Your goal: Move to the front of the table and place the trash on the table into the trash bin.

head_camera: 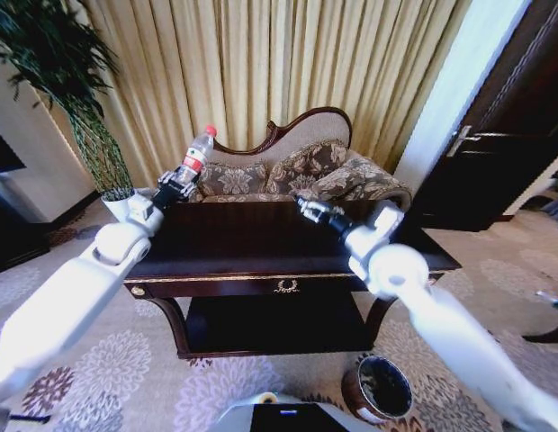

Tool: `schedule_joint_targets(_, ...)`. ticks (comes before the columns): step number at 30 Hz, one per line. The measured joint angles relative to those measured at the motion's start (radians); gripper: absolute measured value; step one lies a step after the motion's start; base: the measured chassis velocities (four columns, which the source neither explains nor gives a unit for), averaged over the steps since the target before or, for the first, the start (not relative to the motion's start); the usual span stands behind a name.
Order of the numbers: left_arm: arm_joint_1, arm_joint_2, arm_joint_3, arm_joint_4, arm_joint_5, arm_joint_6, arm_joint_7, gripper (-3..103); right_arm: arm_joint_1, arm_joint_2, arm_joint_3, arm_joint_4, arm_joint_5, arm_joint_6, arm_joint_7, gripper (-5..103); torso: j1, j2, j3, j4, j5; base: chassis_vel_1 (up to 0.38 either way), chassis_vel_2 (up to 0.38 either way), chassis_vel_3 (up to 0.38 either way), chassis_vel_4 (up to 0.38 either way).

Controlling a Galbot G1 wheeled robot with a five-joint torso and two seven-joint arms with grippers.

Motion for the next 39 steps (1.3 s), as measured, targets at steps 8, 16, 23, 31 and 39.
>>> schedule_joint_targets(8,-0.051,-0.036,0.082,-0.007,-0.003,0.03,-0.02,41,0.197,0.068,-0.13,-0.137,0.019,-0.016,-0.034,100,0.0,0.0,0.0,0.0003,-0.0002,0.0,0.0,0.0,0.0)
schedule_joint_targets(16,-0.145,-0.065,0.178,0.006,-0.007,0.04,-0.023,41,0.288,0.146,-0.213,-0.187,0.043,-0.033,-0.083,100,0.0,0.0,0.0,0.0001,-0.0002,0.0,0.0,0.0,0.0)
schedule_joint_targets(23,-0.205,-0.114,0.246,0.001,-0.007,0.06,-0.042,41,0.349,0.229,-0.256,-0.242,0.037,-0.036,-0.092,100,0.0,0.0,0.0,0.0,-0.0002,0.0,0.0,0.0,0.0)
schedule_joint_targets(31,-0.211,-0.131,0.271,-0.032,-0.009,0.083,-0.06,41,0.413,0.279,-0.269,-0.313,0.02,-0.038,-0.102,100,0.0,0.0,0.0,0.0001,-0.0002,0.0,0.0,0.0,0.0)
schedule_joint_targets(39,-0.232,-0.131,0.302,-0.056,-0.01,0.087,-0.061,41,0.452,0.315,-0.299,-0.35,-0.006,-0.041,-0.092,100,0.0,0.0,0.0,0.0001,-0.0003,0.0,0.0,0.0,0.0)
